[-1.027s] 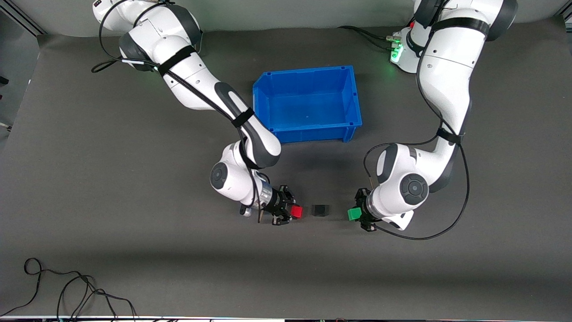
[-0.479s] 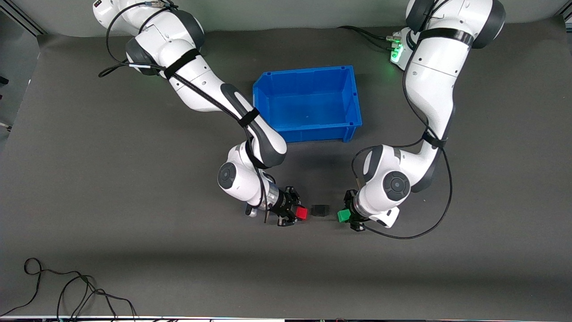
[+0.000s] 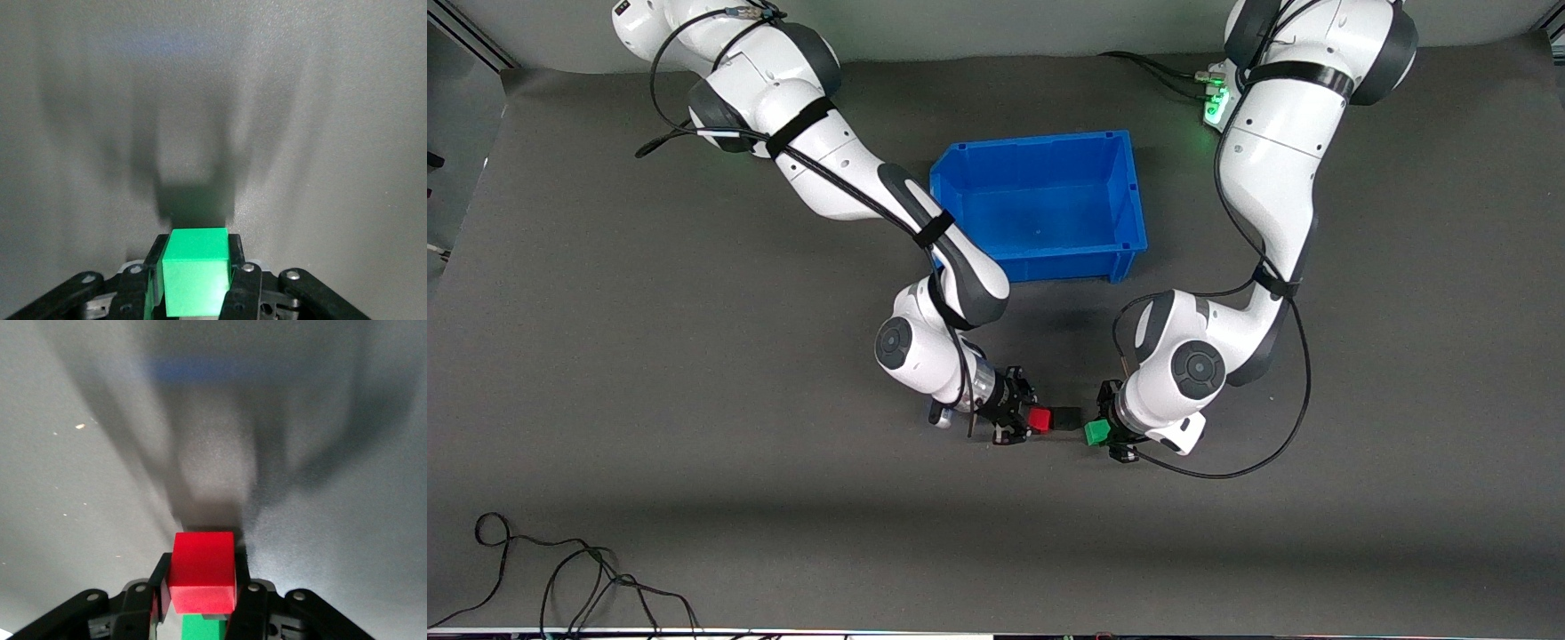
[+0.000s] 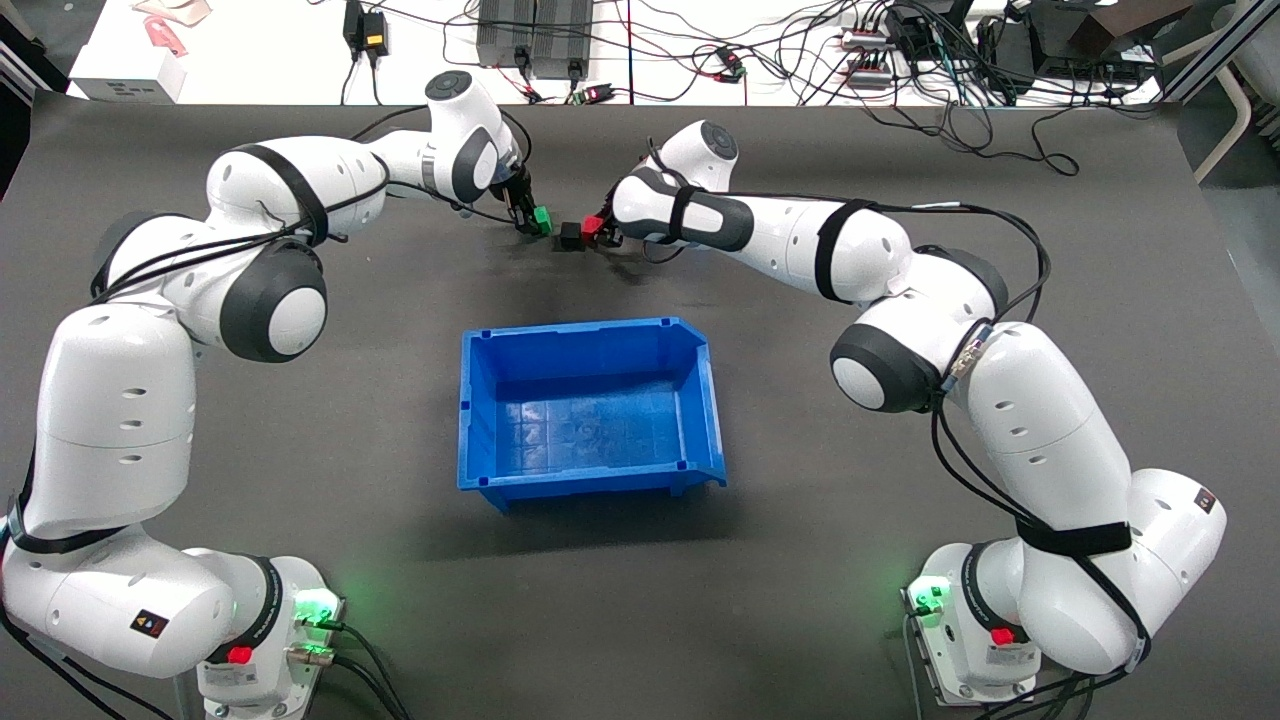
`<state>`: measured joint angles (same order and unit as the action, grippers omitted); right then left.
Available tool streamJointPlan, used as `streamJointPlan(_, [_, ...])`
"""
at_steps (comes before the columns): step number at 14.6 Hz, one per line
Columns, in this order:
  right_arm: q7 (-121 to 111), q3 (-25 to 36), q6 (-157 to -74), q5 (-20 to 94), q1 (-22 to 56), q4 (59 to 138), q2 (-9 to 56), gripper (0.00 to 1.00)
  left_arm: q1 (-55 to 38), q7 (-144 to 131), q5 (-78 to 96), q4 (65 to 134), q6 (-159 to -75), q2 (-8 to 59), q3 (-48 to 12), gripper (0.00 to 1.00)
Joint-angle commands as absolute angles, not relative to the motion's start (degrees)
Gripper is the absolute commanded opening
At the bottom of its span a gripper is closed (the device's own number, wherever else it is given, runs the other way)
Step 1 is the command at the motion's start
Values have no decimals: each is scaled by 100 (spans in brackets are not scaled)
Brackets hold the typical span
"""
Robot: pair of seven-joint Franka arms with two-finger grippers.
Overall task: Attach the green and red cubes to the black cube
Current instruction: 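Press the red and green cubes against the black cube from both sides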
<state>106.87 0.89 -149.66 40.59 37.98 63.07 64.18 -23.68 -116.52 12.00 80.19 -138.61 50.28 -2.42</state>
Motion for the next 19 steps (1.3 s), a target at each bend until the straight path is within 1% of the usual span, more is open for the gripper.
streamJointPlan(1, [10495,88,-15047,3937,3832,6100,6565,16,-2575,-11795,1239,7796,-13843,5203,-149,0])
streamJointPlan(14, [10441,44,-15056,3938,3955,6108,6557,17,-2689,-11707,1152,7805,-13755,5150,-149,0])
streamJointPlan(15, [10441,44,-15056,3946,3946,6108,6557,20,-2698,-11698,1143,7805,-13737,5142,-149,0])
streamJointPlan(16, [10450,44,-15056,3946,3938,6117,6548,36,-2724,-11663,1134,7805,-13729,5133,-149,0])
streamJointPlan(17, [10450,53,-15056,3955,3938,6126,6539,40,-2733,-11611,1125,7805,-13711,5124,-149,0])
streamJointPlan(18, [10450,44,-15056,3955,3937,6126,6539,41,-2742,-11567,1125,7805,-13676,5107,-149,0])
streamJointPlan(19, [10450,53,-15047,3955,3937,6126,6530,46,-2742,-11523,1125,7805,-13580,5106,-149,0])
